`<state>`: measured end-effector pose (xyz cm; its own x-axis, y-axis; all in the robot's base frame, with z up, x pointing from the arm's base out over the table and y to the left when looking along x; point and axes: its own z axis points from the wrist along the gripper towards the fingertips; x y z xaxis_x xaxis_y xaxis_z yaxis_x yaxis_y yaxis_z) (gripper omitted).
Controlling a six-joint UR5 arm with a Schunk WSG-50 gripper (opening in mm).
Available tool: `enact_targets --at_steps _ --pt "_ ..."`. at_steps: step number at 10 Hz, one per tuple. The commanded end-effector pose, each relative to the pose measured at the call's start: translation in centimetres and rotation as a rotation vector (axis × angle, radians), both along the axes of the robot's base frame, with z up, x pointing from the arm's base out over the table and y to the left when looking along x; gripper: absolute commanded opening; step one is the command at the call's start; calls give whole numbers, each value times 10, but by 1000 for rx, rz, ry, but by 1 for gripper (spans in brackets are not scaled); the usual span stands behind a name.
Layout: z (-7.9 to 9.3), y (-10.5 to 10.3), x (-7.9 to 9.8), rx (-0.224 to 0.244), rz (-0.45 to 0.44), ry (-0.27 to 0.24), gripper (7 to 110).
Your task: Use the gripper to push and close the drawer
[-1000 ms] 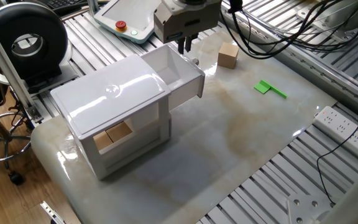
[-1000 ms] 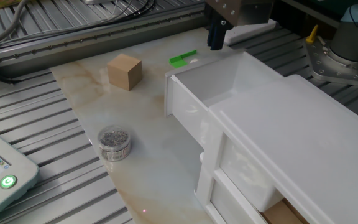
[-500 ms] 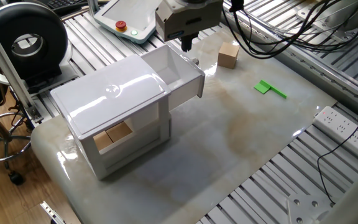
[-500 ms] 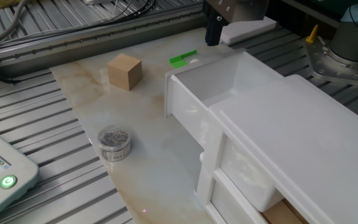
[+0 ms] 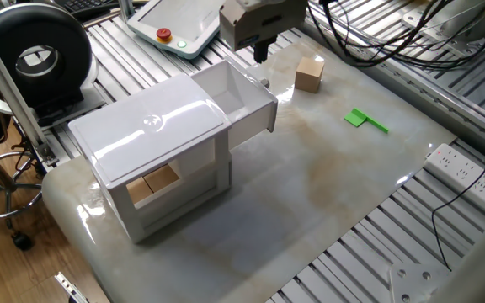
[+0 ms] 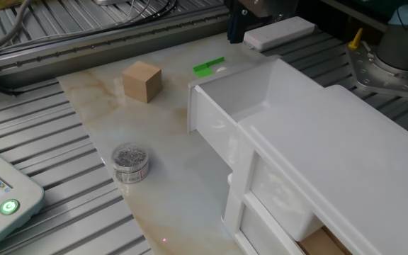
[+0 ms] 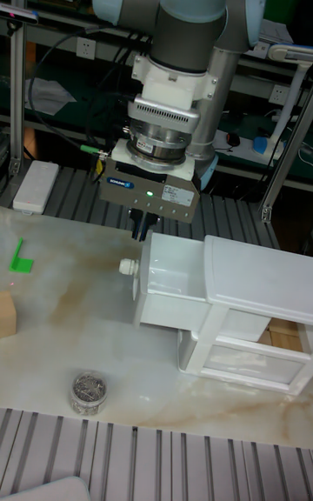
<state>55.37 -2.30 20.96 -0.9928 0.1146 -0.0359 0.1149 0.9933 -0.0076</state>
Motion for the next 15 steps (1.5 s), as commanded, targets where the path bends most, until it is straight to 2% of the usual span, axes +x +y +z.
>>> enact_targets --at_steps 1,3,5,6,7,8,9,10,11,12,13,15 --pt "3 -2 -6 45 230 13 7" --pt "2 -14 3 -16 449 -16 7" --pt "1 -6 9 -1 605 -41 7" --pt "2 5 18 22 699 -92 7" --pt "4 7 39 -5 767 -178 7" --pt "4 5 45 -33 836 -197 7" --pt "4 5 47 -39 857 -202 7" --pt "5 3 50 -60 915 -210 7" --pt "5 -1 48 -78 969 -194 7" --pt "4 -2 40 -70 998 -164 7" --pt "1 -4 26 -62 1139 -108 7" --pt "1 0 16 -34 1236 -87 7"
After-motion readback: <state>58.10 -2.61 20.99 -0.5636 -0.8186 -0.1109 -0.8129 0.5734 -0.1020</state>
